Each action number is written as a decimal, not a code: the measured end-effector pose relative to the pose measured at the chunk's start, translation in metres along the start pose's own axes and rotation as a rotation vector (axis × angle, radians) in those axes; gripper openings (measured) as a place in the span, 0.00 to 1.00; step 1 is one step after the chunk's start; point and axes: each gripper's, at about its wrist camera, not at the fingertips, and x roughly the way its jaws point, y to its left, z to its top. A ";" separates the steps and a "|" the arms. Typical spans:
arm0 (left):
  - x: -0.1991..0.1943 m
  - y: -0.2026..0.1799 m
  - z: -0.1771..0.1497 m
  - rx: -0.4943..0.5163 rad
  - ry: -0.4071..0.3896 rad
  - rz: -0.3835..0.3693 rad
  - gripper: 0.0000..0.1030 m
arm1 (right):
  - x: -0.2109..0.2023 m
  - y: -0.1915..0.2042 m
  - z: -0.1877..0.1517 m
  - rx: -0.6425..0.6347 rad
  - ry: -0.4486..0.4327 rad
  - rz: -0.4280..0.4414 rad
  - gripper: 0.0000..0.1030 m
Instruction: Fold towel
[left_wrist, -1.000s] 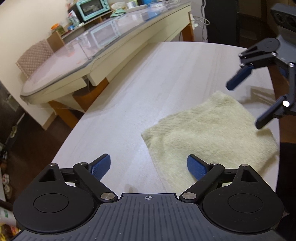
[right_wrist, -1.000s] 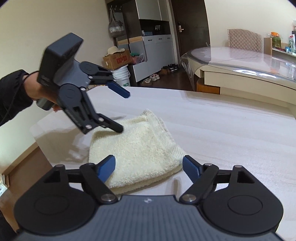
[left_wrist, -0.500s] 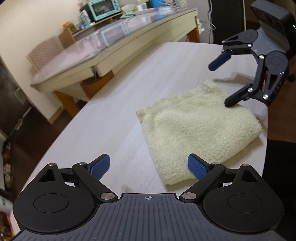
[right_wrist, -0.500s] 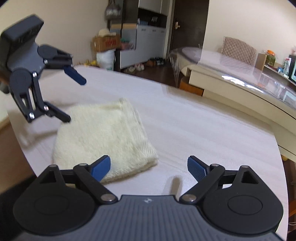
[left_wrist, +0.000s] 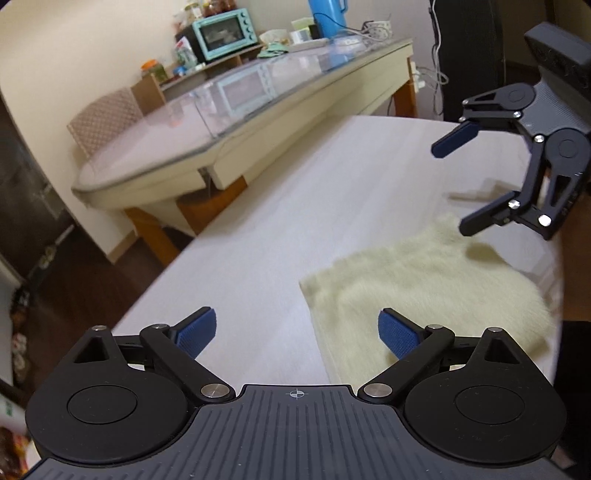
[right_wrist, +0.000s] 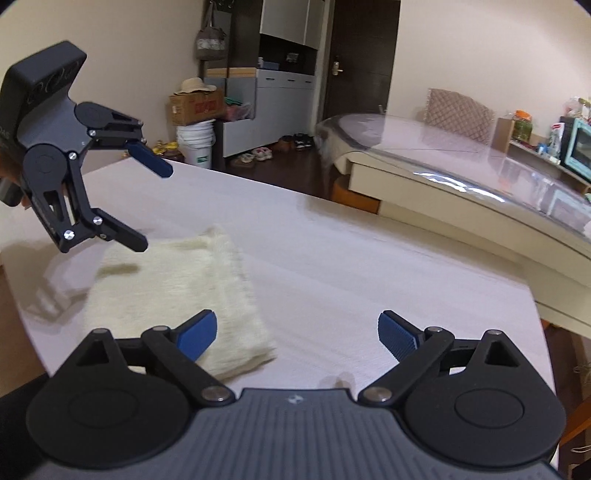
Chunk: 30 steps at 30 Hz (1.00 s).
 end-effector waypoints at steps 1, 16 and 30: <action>0.005 0.001 0.003 0.002 -0.006 0.009 0.95 | 0.003 -0.003 -0.001 -0.001 0.008 -0.008 0.93; 0.054 0.024 0.008 -0.095 0.020 0.013 0.98 | 0.007 -0.012 -0.016 0.028 0.014 0.025 0.98; -0.028 0.012 -0.021 -0.172 -0.022 0.012 0.97 | -0.042 0.038 -0.014 0.014 -0.074 0.137 0.98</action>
